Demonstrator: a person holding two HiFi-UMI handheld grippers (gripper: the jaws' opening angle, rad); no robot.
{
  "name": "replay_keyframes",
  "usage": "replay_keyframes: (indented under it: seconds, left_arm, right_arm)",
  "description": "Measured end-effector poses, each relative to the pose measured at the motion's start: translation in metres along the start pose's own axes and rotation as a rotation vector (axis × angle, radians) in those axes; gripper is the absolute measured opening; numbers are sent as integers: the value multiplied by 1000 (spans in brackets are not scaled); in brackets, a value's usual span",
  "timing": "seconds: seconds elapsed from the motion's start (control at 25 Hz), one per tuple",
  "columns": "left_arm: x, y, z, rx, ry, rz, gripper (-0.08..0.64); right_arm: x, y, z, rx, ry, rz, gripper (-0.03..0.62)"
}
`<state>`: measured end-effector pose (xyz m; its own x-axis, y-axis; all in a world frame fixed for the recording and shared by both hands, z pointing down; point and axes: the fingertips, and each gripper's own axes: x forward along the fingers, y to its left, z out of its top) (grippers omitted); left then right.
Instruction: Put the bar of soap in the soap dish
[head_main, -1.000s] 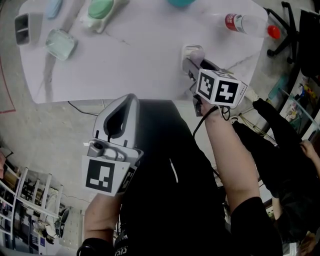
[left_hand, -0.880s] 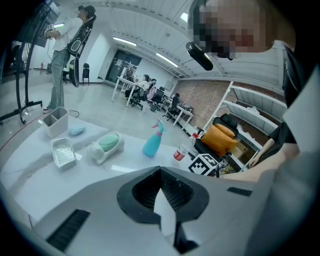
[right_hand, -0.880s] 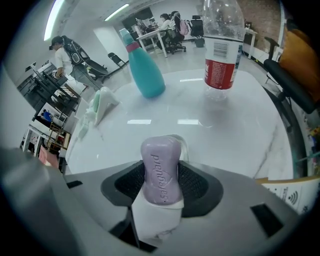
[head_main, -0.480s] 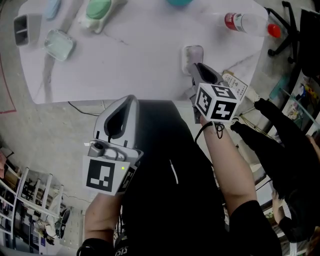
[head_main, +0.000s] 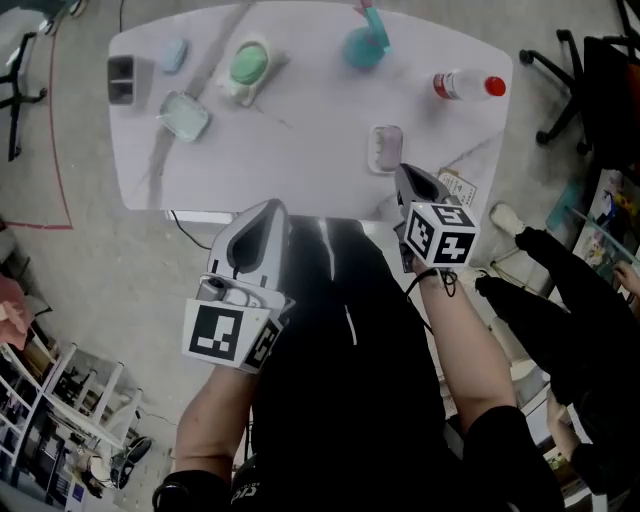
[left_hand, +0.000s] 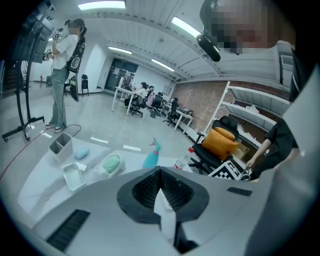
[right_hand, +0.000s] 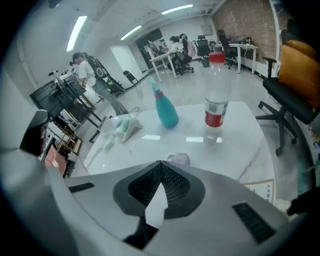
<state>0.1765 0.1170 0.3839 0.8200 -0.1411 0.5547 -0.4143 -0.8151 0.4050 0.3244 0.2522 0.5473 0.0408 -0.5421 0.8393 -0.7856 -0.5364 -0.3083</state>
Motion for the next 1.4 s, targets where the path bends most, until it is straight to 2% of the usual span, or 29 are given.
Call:
replay_keyframes:
  seconds: [0.28,0.52,0.64,0.76,0.88,1.12,1.28,1.4]
  left_arm:
    - [-61,-28,67,78,-79,-52,8]
    - [-128,-58,112,172,-167,-159,8]
    - [-162,-68,129,199,-210,-219,8]
    - [-193,-87,142,238,-270,-313,8]
    - [-226,-101,150,267,-297,-354,8]
    - [-283,-113,171,298,-371,-340,8]
    - [-311,-110,173,317,-386,-260,8]
    - [-330,-117,179,334,-442,-245,8]
  right_arm:
    - [-110,65,46,-77,-182,76,18]
    - [-199,140,68,-181,-349,52,18]
    - [-242,177,72,-197,-429,43,17]
    - [-287,207,74,-191,-514,27,17]
    - [-334,233,74,-209,-590,21,18]
    - [-412,266,78,-216,-751,24,18]
    - [-452,276,72,-290,-816,9,18]
    - [-473,277,66,-336,-843,-5,18]
